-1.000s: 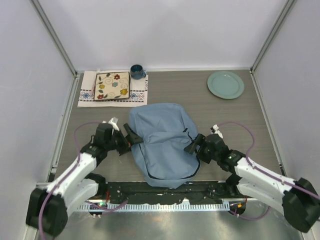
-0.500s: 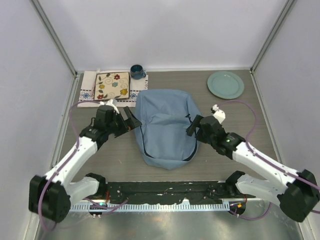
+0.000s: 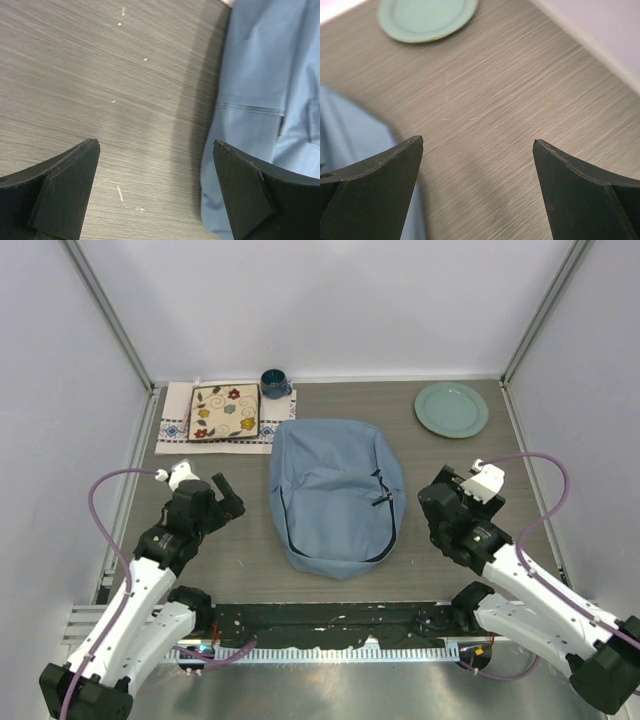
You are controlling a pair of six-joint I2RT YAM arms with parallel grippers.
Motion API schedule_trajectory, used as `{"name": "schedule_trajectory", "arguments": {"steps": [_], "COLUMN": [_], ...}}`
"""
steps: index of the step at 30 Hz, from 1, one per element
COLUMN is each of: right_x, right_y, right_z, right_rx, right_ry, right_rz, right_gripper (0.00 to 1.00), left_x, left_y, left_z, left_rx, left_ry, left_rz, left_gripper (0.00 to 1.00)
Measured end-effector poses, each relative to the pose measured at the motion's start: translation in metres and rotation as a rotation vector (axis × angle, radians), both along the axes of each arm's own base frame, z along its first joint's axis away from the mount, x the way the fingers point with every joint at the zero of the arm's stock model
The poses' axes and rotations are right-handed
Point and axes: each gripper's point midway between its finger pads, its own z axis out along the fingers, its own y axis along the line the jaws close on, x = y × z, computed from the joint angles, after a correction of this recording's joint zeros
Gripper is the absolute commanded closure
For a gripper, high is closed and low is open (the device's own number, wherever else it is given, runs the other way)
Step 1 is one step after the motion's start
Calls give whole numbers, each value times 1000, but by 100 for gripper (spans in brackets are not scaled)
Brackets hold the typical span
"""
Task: Pack the student bag
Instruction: Move the student bag to the center of the board, then reset both arms
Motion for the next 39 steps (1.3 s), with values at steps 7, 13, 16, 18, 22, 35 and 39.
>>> {"name": "schedule_trajectory", "arguments": {"steps": [7, 13, 16, 18, 22, 35, 39], "right_x": [12, 20, 26, 26, 24, 65, 95], "right_y": [-26, -55, -65, -75, -85, -97, -72], "right_z": [-37, -59, -66, -78, -94, -105, -105], "right_rx": [-240, -266, -241, -217, -214, -184, -182], "right_ry": [169, 200, 130, 93, 88, -29, -40], "right_rz": [-98, -154, -166, -185, -183, -93, 95], "right_gripper": [3, 3, 3, 3, 3, 4, 3], "left_x": [-5, -6, -6, -6, -6, -6, -6], "left_y": [9, 12, 12, 13, 13, 13, 13], "left_z": [-25, -23, -19, -16, -16, -19, -19], "left_rx": [67, 73, 67, 64, 63, 69, 69], "left_ry": [111, 106, 87, 76, 72, 88, 87], "left_rz": [33, 42, 43, 44, 44, 44, 44], "left_gripper": [0, 0, 0, 0, 1, 0, 0]}}
